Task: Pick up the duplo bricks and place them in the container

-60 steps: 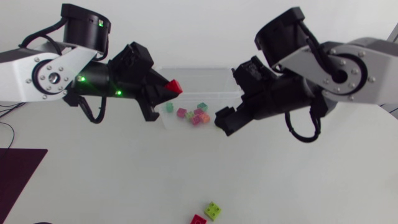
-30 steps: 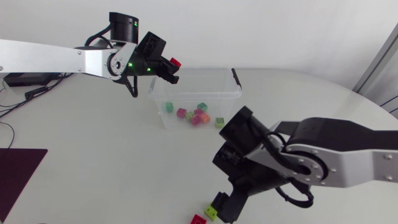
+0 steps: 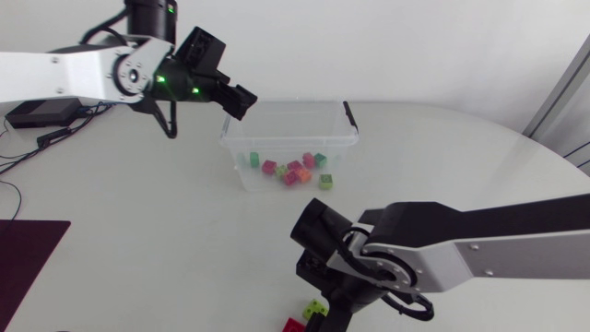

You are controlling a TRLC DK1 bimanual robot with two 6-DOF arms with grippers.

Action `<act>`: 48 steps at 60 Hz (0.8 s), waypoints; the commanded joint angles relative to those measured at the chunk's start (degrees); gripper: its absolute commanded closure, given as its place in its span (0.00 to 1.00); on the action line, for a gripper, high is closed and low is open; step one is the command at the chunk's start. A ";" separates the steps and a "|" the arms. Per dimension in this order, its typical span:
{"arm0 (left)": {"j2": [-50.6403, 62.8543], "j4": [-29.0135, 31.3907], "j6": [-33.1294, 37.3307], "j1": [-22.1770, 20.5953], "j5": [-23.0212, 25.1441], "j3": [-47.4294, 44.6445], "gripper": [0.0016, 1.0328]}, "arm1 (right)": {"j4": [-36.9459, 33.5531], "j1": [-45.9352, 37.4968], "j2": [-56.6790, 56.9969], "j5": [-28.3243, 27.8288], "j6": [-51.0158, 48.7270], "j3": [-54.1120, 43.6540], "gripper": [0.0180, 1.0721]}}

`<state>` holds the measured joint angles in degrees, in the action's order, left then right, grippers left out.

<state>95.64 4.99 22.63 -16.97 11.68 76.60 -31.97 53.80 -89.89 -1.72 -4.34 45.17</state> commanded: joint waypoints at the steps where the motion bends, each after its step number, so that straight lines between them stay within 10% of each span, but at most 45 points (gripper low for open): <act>1: -8.71 3.88 4.09 -0.61 0.36 -5.49 0.04 | -1.08 1.13 -2.05 0.75 -0.41 2.21 0.10; 16: -24.27 20.76 12.44 -0.34 0.53 -15.51 0.05 | -6.44 2.19 -7.41 0.57 0.21 7.74 0.16; 29: -32.53 30.95 17.80 -4.65 -0.26 -24.13 0.05 | -8.73 1.22 -12.33 -0.22 -0.58 10.73 0.43; 35: -39.03 35.26 23.86 -11.77 0.01 -33.79 0.05 | -8.11 0.60 -13.47 -1.36 -1.37 10.47 0.63; 48: -38.15 34.03 25.44 -24.16 0.18 -42.23 0.05 | -12.07 -3.26 -5.65 -1.27 -2.43 10.38 0.64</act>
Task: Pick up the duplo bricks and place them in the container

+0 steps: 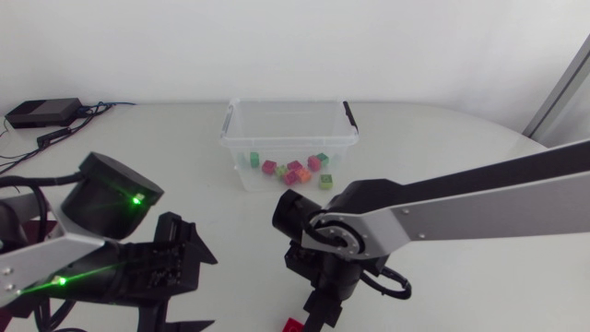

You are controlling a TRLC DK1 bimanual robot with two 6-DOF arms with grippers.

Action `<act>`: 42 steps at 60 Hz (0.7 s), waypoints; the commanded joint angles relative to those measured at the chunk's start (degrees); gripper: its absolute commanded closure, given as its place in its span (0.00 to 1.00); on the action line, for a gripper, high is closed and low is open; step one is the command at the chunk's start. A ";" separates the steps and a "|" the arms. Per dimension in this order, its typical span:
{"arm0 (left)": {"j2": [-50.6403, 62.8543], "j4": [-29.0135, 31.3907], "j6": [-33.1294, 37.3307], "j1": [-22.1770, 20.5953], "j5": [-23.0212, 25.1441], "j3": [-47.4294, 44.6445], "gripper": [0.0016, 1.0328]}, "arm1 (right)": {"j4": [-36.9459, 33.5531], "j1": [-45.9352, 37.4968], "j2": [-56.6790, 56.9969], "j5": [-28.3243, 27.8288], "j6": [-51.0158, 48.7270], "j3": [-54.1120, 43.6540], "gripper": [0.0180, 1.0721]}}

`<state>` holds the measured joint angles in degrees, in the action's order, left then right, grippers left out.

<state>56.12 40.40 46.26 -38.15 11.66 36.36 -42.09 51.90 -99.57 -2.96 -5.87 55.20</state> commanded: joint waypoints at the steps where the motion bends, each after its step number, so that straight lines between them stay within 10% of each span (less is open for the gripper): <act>1: 1.71 -1.64 1.90 -3.33 0.29 -2.08 0.05 | -2.30 -1.63 4.74 -0.03 -0.90 0.44 0.64; 17: 14.63 -4.98 3.13 -14.58 1.08 -1.38 0.07 | -12.23 -9.10 17.22 0.32 -2.66 6.85 0.64; 42: 23.86 -4.98 2.87 -19.33 1.35 2.49 0.13 | -11.97 -17.36 19.68 -0.64 -3.62 14.76 0.64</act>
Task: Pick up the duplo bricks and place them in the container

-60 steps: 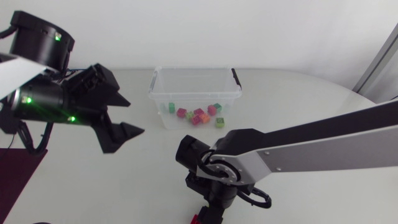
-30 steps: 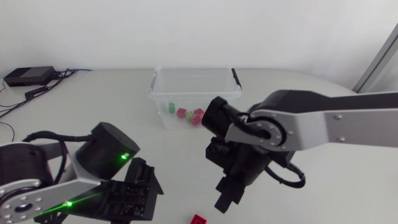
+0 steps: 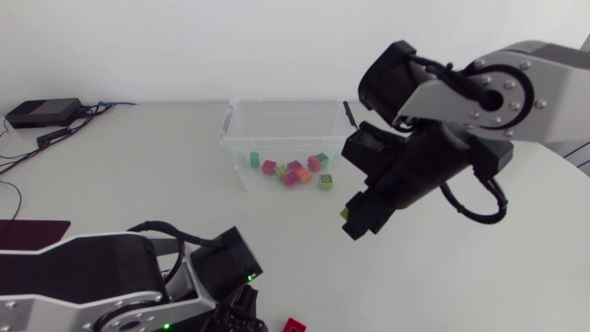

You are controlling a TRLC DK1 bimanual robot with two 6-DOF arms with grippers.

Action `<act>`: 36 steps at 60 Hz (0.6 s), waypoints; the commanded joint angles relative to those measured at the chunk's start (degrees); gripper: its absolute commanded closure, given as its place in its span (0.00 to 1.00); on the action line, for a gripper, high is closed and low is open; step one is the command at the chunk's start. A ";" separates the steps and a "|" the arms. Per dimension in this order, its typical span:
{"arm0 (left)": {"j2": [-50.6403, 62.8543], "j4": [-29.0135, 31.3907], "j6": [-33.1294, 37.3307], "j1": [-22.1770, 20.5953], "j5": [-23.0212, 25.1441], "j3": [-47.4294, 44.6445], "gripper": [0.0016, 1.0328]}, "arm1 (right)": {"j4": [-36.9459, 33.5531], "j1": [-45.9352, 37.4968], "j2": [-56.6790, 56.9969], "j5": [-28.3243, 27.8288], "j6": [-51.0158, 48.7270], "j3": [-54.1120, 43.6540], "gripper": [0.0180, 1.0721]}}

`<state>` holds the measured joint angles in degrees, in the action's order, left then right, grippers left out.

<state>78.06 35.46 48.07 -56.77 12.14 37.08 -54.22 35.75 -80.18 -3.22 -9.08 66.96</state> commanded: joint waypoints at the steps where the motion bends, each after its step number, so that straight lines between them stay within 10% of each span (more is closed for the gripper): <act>1: 2.09 -0.04 1.06 -0.88 1.04 1.77 0.13 | 0.43 -1.56 0.20 -0.47 -0.32 3.44 0.64; 14: 4.12 -0.39 1.06 -1.23 5.79 2.12 0.26 | 5.35 -5.16 -2.26 -1.61 1.52 9.42 0.64; 36: 10.00 -3.56 0.35 -3.43 8.51 0.71 0.97 | 22.84 -7.80 -14.74 -1.52 4.77 17.15 0.56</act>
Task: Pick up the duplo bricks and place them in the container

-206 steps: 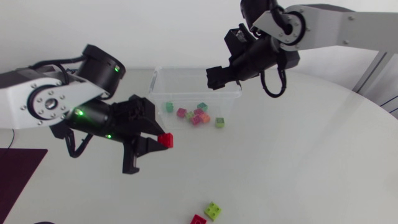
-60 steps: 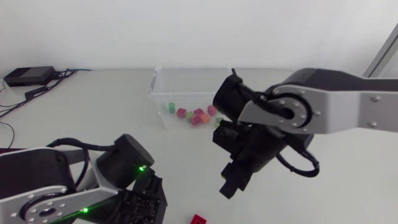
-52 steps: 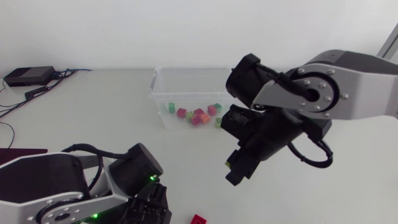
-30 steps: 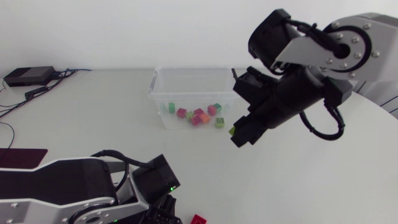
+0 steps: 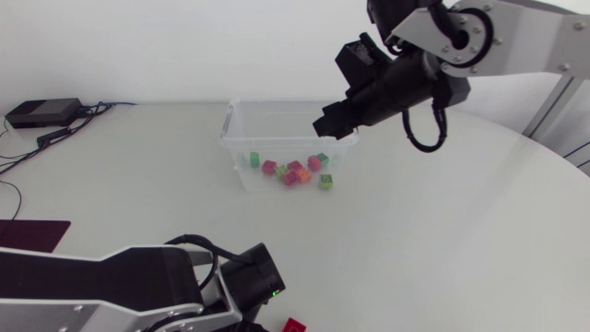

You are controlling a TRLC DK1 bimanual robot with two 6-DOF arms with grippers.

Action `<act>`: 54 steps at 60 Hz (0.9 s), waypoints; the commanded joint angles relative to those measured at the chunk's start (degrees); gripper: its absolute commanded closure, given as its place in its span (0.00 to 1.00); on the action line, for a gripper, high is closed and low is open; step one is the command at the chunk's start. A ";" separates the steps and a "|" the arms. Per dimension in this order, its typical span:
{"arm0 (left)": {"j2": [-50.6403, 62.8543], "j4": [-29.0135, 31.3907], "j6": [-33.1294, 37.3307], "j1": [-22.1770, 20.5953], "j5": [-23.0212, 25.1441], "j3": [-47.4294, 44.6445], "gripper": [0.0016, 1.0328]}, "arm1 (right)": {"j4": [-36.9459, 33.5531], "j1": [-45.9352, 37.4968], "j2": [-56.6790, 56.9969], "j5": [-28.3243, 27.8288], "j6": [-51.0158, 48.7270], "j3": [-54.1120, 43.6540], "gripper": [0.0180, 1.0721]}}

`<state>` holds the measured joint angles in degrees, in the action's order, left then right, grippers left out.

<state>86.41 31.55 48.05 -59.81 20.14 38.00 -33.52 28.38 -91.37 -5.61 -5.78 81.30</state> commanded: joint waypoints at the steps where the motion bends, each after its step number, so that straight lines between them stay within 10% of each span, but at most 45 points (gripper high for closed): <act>1: 1.39 0.62 0.38 -0.13 0.51 -0.38 0.98 | 2.76 -0.52 -4.08 1.21 1.47 3.08 0.56; 18: -14.69 10.02 1.61 9.01 -1.60 0.23 0.98 | 8.64 -3.16 -20.07 3.32 1.74 16.17 0.55; 24: -19.70 12.57 4.33 15.87 -2.39 2.43 0.97 | 6.45 -3.77 -23.85 3.50 1.83 20.22 0.07; 29: -21.37 12.57 4.77 18.85 -2.56 3.66 0.98 | 6.10 -3.77 -23.32 3.85 1.65 19.69 0.04; 54: -16.27 -12.39 -3.76 32.74 -2.30 13.86 0.97 | 6.62 -0.34 4.45 4.38 -3.36 -8.17 0.05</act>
<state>67.64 22.37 47.66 -28.29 17.54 49.50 -25.96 26.06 -91.02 -1.43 -7.42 79.13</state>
